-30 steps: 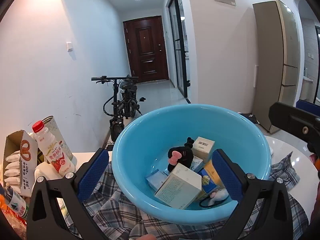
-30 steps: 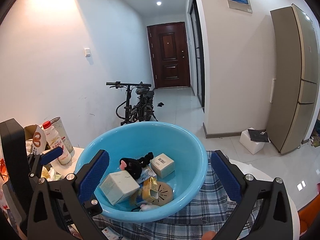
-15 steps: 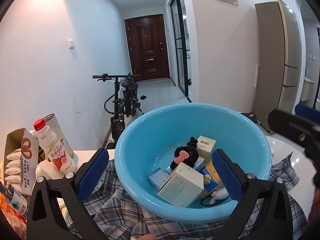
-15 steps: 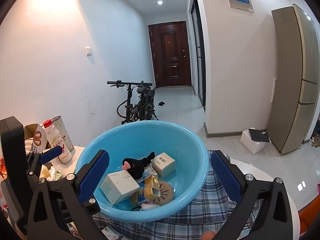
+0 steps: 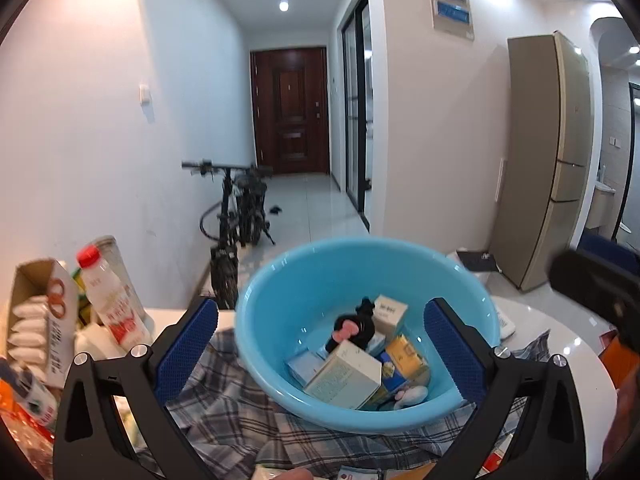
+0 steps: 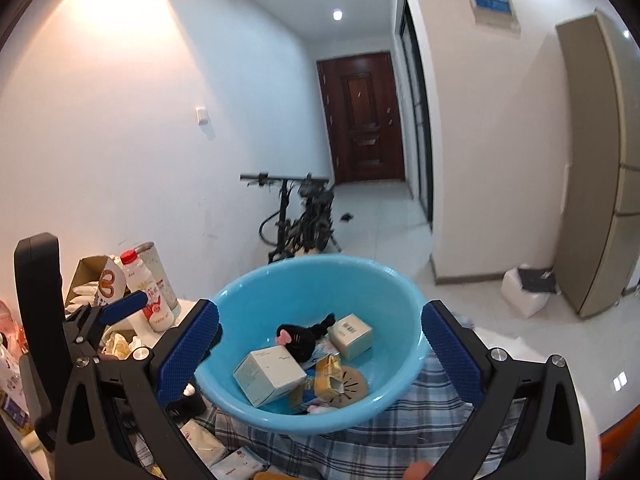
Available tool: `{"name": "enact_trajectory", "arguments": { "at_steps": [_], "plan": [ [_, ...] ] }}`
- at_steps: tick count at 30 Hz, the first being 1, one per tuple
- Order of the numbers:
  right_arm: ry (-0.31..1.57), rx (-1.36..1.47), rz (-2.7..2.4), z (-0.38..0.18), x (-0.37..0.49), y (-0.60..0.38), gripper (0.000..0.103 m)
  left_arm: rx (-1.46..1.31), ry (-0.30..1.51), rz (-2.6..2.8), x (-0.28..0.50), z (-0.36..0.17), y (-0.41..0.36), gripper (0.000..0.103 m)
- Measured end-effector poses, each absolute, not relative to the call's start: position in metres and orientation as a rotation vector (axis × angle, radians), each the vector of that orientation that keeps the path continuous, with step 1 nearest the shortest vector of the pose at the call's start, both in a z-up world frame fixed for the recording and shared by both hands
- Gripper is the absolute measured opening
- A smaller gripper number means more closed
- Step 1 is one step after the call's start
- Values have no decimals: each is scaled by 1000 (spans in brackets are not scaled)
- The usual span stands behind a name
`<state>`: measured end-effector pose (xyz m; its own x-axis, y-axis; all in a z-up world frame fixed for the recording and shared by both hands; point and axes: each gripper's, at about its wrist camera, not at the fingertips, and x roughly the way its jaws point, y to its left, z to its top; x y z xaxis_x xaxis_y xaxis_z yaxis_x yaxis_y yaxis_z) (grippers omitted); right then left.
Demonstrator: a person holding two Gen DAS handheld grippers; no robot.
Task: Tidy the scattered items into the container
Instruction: 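Withdraw both grippers from the basin back over the table items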
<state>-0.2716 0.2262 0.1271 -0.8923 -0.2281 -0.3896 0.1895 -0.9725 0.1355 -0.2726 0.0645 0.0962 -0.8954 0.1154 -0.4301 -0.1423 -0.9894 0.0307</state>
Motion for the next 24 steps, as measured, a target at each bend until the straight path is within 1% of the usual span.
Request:
{"name": "enact_trajectory", "arguments": {
  "at_steps": [5,8,10,12,15,17,20,22,24],
  "plan": [
    [-101,619,-2879,129,-220,241,103,-586,73,2939,-249,118,60,103],
    [-89,624,-2934,117,-176,253,103,-574,59,2911,-238,125,62,103],
    [-138,606,-2960,106,-150,264,103,-557,67,2907,-231,129,67,103],
    [-232,555,-2964,92,-120,277,103,-534,71,2904,-224,132,75,103],
    [-348,587,-2941,69,-95,290,103,-473,163,2883,-207,136,92,103],
    [-376,673,-2915,52,-92,293,103,-415,241,2896,-192,139,102,103],
    [-345,791,-2892,31,-91,293,103,-357,324,2914,-172,137,114,103],
    [-276,866,-2880,18,-93,292,103,-346,387,2889,-163,134,124,103],
    [-142,957,-2868,3,-97,285,103,-357,444,2886,-156,132,131,103]
  ]
}}
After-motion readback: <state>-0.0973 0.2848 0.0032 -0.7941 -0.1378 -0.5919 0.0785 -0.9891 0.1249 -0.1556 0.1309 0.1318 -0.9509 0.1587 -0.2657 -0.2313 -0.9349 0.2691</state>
